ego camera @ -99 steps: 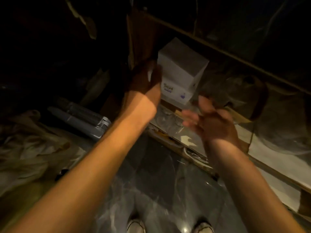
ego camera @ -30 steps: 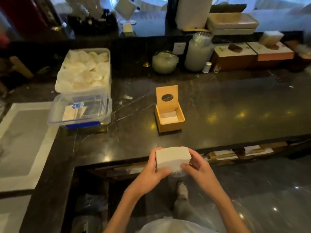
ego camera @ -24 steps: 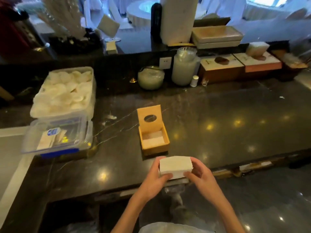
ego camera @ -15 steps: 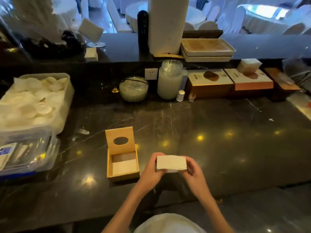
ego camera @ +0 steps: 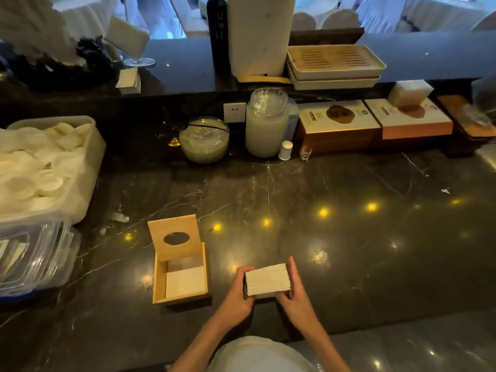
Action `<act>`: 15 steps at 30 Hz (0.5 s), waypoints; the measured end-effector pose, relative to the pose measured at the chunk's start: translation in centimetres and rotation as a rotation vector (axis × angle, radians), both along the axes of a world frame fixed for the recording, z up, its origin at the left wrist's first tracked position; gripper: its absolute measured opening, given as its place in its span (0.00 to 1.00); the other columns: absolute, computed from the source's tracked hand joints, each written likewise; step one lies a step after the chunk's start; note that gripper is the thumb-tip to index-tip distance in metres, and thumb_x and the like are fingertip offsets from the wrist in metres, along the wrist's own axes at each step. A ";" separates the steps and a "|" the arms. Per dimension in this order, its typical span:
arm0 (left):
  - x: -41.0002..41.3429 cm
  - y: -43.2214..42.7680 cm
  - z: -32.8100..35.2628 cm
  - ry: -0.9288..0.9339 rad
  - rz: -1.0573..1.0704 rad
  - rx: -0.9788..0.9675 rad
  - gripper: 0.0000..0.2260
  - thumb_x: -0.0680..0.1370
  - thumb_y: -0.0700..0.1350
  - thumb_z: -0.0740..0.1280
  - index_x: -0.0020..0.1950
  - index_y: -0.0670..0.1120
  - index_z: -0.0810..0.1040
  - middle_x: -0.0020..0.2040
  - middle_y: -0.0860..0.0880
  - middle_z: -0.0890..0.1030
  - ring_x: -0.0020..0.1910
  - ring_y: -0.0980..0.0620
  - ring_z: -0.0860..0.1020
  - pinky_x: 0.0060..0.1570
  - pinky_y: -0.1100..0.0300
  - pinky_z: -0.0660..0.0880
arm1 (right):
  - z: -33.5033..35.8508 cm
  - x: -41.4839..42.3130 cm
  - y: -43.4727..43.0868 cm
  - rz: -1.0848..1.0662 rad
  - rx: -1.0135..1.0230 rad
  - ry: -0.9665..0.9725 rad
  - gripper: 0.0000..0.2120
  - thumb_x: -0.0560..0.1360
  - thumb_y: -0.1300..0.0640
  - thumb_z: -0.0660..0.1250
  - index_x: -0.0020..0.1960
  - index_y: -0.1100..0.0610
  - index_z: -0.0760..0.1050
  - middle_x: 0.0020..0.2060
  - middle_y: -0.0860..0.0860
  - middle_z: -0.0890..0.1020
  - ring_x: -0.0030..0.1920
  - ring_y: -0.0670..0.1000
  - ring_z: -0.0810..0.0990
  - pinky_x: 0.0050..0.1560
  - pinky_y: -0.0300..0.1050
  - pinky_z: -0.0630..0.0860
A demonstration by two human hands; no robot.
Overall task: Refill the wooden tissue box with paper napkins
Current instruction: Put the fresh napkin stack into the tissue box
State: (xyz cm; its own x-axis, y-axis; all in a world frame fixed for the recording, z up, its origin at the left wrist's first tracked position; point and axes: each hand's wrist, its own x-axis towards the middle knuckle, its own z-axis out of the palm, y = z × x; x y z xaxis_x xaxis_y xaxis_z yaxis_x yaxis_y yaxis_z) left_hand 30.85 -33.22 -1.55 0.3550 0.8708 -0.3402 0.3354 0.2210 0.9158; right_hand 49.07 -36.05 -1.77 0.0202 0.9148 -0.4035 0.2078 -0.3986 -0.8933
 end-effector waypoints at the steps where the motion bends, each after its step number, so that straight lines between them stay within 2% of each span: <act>1: 0.1 0.1 -0.1 0.000 -0.010 0.006 0.24 0.77 0.34 0.66 0.67 0.52 0.62 0.64 0.51 0.73 0.66 0.64 0.70 0.62 0.71 0.69 | 0.0 -0.4 0.1 0.012 0.000 0.002 0.43 0.76 0.63 0.69 0.79 0.46 0.44 0.69 0.34 0.64 0.68 0.30 0.65 0.71 0.41 0.62; 3: 0.5 0.3 -0.3 0.001 -0.003 0.017 0.25 0.75 0.30 0.63 0.65 0.51 0.61 0.63 0.49 0.72 0.65 0.66 0.69 0.62 0.70 0.70 | -0.4 -0.9 0.4 0.014 0.011 0.001 0.43 0.76 0.65 0.69 0.79 0.46 0.45 0.68 0.36 0.67 0.68 0.33 0.67 0.71 0.42 0.63; 5: 0.8 0.4 -0.5 0.006 0.033 0.017 0.26 0.73 0.27 0.61 0.64 0.51 0.61 0.61 0.49 0.71 0.63 0.68 0.68 0.59 0.72 0.70 | -0.8 -0.9 0.7 -0.013 0.013 0.005 0.43 0.75 0.68 0.68 0.78 0.46 0.48 0.68 0.34 0.67 0.68 0.33 0.67 0.71 0.42 0.64; 7: 1.0 0.5 -0.7 0.003 0.059 0.015 0.26 0.73 0.26 0.61 0.63 0.51 0.62 0.61 0.50 0.70 0.65 0.64 0.68 0.58 0.72 0.70 | -0.8 -0.8 0.9 -0.044 0.024 -0.003 0.39 0.75 0.69 0.68 0.78 0.48 0.54 0.69 0.37 0.67 0.70 0.37 0.67 0.71 0.43 0.65; 9: 1.0 0.5 -0.6 -0.017 0.085 0.030 0.24 0.74 0.28 0.62 0.62 0.51 0.63 0.61 0.50 0.71 0.66 0.59 0.69 0.59 0.69 0.72 | -0.7 -0.6 1.2 -0.076 0.059 -0.012 0.31 0.74 0.72 0.66 0.72 0.52 0.64 0.67 0.46 0.74 0.68 0.44 0.72 0.68 0.43 0.70; 11: 1.0 0.8 -0.5 -0.046 0.134 0.036 0.21 0.77 0.30 0.63 0.63 0.51 0.65 0.61 0.51 0.73 0.65 0.61 0.71 0.59 0.67 0.74 | -0.4 -0.3 1.4 -0.117 0.096 -0.015 0.24 0.74 0.73 0.66 0.65 0.53 0.71 0.61 0.51 0.79 0.64 0.45 0.77 0.64 0.40 0.74; 13: 0.7 1.1 -0.6 -0.045 0.136 0.042 0.21 0.78 0.32 0.64 0.64 0.52 0.65 0.61 0.52 0.74 0.65 0.63 0.71 0.60 0.67 0.73 | -0.2 0.0 1.6 -0.113 0.104 -0.006 0.22 0.74 0.73 0.66 0.62 0.53 0.72 0.59 0.50 0.80 0.61 0.43 0.78 0.63 0.38 0.75; 15: 0.4 1.2 -0.9 -0.011 0.100 0.029 0.25 0.77 0.33 0.65 0.65 0.57 0.63 0.62 0.53 0.72 0.67 0.59 0.70 0.64 0.64 0.73 | -0.4 0.2 1.8 -0.066 0.094 -0.028 0.21 0.75 0.72 0.66 0.62 0.52 0.71 0.59 0.48 0.80 0.61 0.42 0.78 0.64 0.41 0.74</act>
